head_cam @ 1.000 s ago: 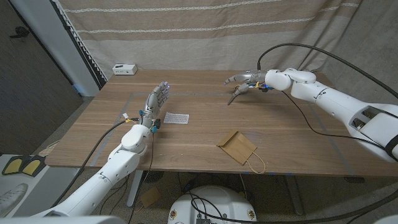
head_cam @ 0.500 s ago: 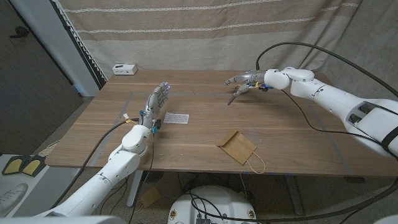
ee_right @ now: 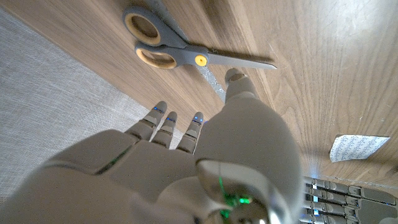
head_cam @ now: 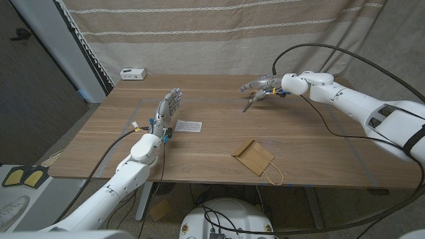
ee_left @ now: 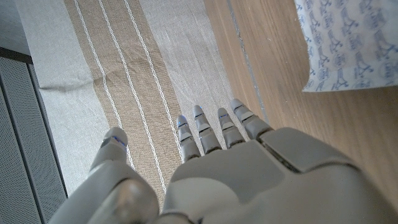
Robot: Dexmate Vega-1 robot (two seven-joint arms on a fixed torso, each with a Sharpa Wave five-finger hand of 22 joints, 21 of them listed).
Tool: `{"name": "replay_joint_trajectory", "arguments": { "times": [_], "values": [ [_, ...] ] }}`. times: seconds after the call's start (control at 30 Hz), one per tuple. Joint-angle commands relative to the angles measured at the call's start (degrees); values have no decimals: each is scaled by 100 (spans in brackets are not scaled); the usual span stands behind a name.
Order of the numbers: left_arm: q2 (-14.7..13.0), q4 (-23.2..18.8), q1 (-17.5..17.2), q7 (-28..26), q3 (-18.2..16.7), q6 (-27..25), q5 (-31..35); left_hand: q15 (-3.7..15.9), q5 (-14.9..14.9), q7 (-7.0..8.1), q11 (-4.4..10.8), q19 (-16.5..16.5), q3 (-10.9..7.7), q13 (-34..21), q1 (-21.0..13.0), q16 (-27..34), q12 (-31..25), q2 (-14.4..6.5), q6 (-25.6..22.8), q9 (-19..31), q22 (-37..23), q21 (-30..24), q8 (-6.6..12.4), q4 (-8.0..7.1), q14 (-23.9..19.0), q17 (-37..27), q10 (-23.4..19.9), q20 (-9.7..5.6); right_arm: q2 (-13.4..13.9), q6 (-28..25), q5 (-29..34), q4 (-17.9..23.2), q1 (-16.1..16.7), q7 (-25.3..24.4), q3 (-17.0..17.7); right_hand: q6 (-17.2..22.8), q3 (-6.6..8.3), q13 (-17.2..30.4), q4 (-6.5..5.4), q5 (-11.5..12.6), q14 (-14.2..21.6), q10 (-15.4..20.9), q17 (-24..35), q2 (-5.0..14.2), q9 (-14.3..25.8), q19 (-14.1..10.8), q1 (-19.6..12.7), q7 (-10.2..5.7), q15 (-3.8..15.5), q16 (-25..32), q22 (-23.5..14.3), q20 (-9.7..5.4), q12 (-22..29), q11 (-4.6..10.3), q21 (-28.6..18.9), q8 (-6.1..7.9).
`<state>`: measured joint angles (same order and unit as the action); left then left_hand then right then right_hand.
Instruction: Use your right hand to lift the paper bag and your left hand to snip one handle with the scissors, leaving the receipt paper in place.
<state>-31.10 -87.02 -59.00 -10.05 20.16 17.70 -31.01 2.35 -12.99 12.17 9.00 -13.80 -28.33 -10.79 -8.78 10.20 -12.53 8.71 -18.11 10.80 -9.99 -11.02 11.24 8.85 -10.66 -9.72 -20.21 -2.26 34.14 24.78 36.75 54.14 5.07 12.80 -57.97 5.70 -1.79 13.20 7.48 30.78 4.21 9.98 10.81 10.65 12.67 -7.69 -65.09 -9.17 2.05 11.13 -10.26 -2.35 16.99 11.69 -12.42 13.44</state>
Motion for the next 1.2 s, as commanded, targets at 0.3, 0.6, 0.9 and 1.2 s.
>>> {"name": "replay_joint_trajectory", "arguments": {
  "times": [0.3, 0.6, 0.9, 1.2],
  "values": [
    [12, -42, -50, -32, -3, 25, 3, 995, -46, -6, -10, -61, 27, -16, -67, 7, -20, -6, -84, 13, -15, -17, 27, -11, -44, -26, -52, -845, -139, 157, 202, -364, -226, -217, -310, 402, 157, 50, -43, -83, 66, 7, 31, -19, 36, -37, -209, -61, 1067, 25, -26, -911, 42, -26, 41, 175],
    [-11, -113, -97, -75, -18, 1, 16, 995, -44, -6, -5, -61, 34, -16, -64, 8, -20, -8, -92, 13, -15, -17, 28, -15, -46, -26, -56, -846, -161, 148, 271, -400, -271, -247, -391, 512, 170, 56, -92, -113, 100, 55, 40, -17, 45, -39, -192, -34, 1058, 43, -27, -907, 67, -31, 43, 216],
    [-13, -134, -112, -82, -11, -8, 26, 995, -43, -15, -7, -61, 41, -16, -63, 8, -21, -10, -100, 13, -15, -17, 29, -18, -48, -27, -63, -847, -237, 211, 261, -618, -329, -339, -464, 626, 163, 48, -147, -151, 240, 26, 63, -60, 58, -89, -153, -21, 1057, 102, -29, -905, 56, -67, 26, 258],
    [9, -125, -98, -91, 4, -6, 39, 995, -42, -11, -4, -58, 48, -16, -61, 8, -20, -12, -99, 13, -15, -16, 26, -21, -50, -27, -68, -843, -345, 307, 406, -817, -441, -449, -664, 740, 165, 40, -158, -167, 242, 105, 61, -74, 70, -139, -154, 1, 1062, 92, -27, -929, 85, -80, 14, 302]
  ]
}}
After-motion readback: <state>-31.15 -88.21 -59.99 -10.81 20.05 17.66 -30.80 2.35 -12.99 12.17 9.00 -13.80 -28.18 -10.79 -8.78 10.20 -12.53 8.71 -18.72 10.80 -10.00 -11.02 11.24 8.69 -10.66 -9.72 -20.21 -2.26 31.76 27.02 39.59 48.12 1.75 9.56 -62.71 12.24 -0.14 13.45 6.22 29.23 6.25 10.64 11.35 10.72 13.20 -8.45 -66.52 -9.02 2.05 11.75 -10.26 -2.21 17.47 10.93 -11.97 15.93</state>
